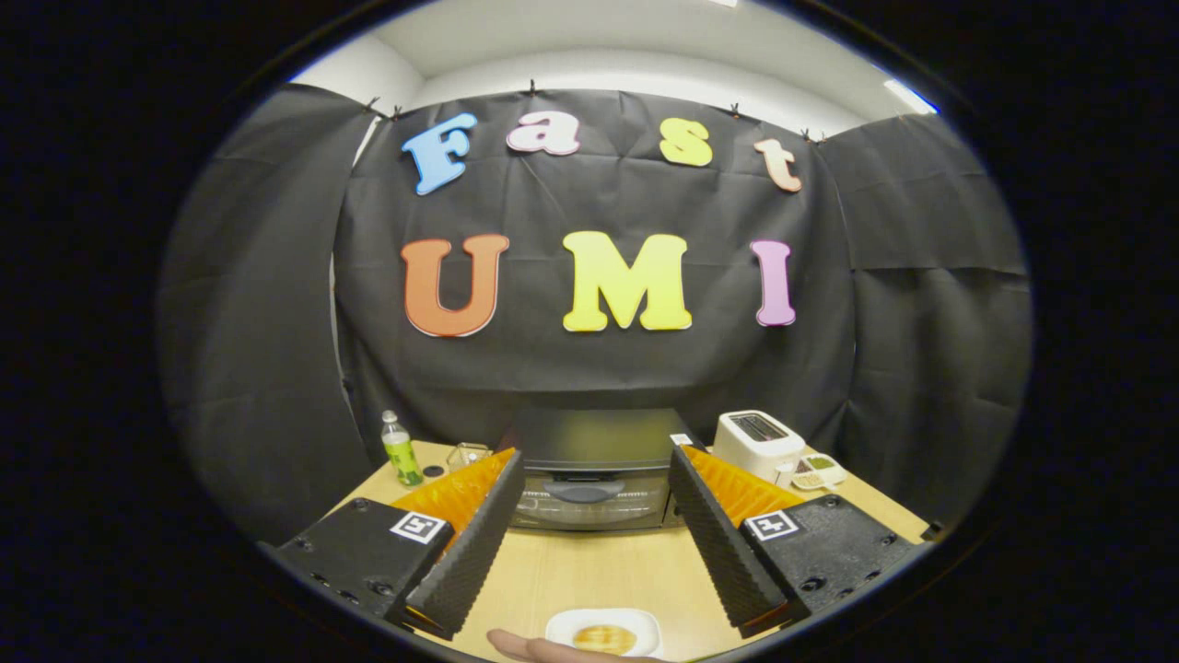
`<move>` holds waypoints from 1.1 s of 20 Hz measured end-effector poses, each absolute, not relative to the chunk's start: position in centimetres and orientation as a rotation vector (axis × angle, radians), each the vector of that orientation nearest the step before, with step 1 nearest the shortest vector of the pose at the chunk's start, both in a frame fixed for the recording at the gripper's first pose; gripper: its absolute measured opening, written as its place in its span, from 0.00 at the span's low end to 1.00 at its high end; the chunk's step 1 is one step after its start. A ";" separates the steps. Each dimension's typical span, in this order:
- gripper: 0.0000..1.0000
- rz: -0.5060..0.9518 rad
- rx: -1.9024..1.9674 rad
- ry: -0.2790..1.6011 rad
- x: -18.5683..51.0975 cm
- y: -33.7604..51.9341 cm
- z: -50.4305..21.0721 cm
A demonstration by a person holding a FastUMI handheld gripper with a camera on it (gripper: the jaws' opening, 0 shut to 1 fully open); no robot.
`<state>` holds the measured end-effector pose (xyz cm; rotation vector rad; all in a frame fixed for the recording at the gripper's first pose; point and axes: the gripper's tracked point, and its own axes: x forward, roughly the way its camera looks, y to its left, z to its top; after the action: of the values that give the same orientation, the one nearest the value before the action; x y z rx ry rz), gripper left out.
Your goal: Open the toaster oven, put the food inside, and close the toaster oven door.
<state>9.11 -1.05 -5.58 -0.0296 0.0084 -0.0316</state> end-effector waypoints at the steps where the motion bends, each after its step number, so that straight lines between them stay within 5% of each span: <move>1: 1.00 -0.033 -0.025 0.014 10.1 -1.1 -6.2; 22: 1.00 -0.036 -0.078 0.183 28.7 -1.6 -17.1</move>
<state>28.66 -1.58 -17.12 -0.0784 0.1828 -0.0359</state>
